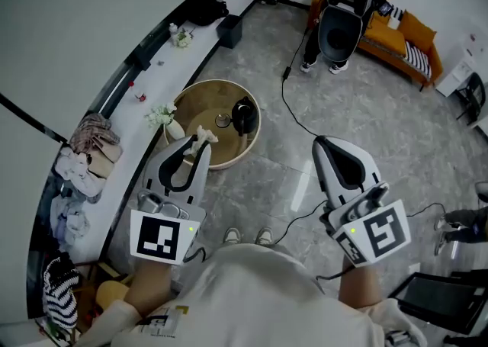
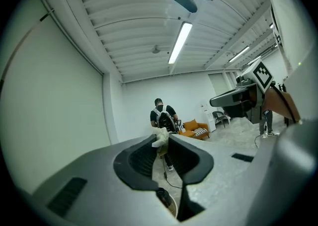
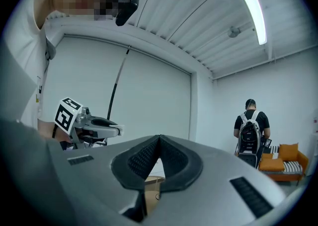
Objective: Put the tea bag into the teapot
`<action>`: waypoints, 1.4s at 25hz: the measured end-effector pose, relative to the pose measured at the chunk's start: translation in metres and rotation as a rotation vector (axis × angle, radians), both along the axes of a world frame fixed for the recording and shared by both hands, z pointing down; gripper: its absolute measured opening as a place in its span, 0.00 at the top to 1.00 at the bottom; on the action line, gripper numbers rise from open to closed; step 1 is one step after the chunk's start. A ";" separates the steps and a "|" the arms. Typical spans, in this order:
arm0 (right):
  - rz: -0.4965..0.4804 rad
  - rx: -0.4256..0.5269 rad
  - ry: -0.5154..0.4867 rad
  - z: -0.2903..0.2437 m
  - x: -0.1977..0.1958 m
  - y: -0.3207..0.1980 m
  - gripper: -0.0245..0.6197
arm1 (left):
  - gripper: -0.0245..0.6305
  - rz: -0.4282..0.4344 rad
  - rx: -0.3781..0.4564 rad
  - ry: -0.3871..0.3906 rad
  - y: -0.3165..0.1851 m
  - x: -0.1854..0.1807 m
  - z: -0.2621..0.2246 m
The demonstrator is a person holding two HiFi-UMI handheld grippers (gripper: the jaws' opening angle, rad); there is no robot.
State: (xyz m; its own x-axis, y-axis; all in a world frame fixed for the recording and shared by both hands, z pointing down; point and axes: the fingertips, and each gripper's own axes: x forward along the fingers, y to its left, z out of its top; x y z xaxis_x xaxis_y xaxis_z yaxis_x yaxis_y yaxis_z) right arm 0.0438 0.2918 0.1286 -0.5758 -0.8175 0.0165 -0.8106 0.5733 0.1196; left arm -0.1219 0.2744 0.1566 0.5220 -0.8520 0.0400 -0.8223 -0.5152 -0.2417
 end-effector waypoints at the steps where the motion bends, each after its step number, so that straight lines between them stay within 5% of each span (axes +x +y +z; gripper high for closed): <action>1: -0.006 -0.003 -0.006 0.001 0.000 0.000 0.95 | 0.86 -0.002 -0.001 -0.006 0.000 0.004 0.001; 18: -0.114 -0.018 -0.021 0.029 0.032 -0.005 0.95 | 0.85 -0.038 -0.029 -0.014 -0.002 0.065 0.018; 25: -0.117 -0.040 -0.031 0.039 0.047 -0.015 0.95 | 0.86 -0.089 -0.098 -0.037 -0.014 0.071 0.030; 35: -0.131 -0.061 0.015 0.057 0.041 -0.060 0.95 | 0.86 -0.076 -0.096 -0.022 -0.061 0.070 0.046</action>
